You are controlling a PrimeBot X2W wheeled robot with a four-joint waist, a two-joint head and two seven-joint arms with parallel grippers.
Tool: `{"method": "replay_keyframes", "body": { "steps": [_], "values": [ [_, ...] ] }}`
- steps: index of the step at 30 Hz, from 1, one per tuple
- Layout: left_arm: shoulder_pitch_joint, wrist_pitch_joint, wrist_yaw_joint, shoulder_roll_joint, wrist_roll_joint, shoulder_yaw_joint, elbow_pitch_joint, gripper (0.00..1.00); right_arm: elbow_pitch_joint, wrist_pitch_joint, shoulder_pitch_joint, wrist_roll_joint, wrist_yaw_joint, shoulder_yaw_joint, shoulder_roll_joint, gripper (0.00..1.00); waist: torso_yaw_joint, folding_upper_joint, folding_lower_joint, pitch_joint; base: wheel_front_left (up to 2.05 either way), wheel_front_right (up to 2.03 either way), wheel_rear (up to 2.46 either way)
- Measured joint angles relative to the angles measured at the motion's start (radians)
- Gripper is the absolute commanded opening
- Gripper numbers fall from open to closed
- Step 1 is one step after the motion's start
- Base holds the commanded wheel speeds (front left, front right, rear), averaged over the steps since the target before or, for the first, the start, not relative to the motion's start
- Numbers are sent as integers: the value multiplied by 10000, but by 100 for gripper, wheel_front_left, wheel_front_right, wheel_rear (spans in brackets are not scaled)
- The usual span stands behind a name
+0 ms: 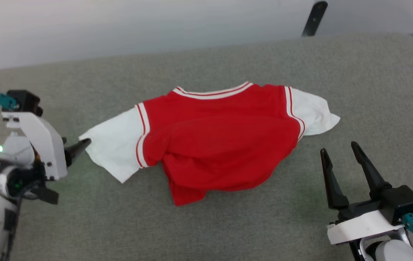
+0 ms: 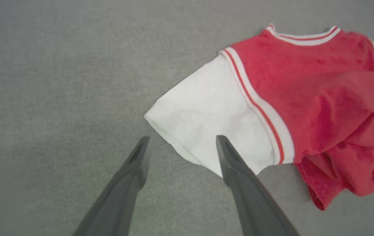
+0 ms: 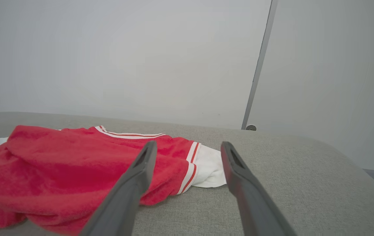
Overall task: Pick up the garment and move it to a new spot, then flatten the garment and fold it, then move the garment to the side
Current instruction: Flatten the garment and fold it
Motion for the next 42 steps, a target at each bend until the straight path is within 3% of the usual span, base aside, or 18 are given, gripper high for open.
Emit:
{"method": "replay_keyframes", "body": {
  "steps": [8,15,29,31,34,36,37,42],
  "values": [
    [-1683,1806,-84,261,270,-874,1720,100,-61,0,-339,42,0,161,82,100,-294,0,0,959,0,0,0],
    [-2859,2359,-10,-6,477,-1139,2922,100,50,0,-484,15,0,176,151,100,-494,0,0,1581,0,0,0],
    [-4175,3923,909,-984,729,-1756,4347,100,322,0,-936,-109,0,224,201,100,-445,0,0,1937,0,0,0],
    [-4176,4167,1037,-1164,633,-1749,4433,92,374,0,-948,-113,0,178,186,100,-399,0,0,1917,0,0,0],
    [-4148,4349,1074,-1363,508,-1743,4464,63,441,0,-968,-190,0,81,167,100,-324,0,0,1888,0,0,0],
    [-4122,4387,1041,-1434,491,-1787,4426,16,493,0,-1054,-194,0,86,173,100,-290,0,0,1884,0,0,0],
    [-4111,4381,1032,-1463,472,-1776,4429,0,531,0,-1095,-203,0,92,173,100,-282,0,0,1892,0,0,0],
    [-4068,4195,1022,-1588,376,-1755,4487,0,802,0,-1423,-245,0,291,73,100,-295,0,0,1935,0,0,0]
  ]
}}
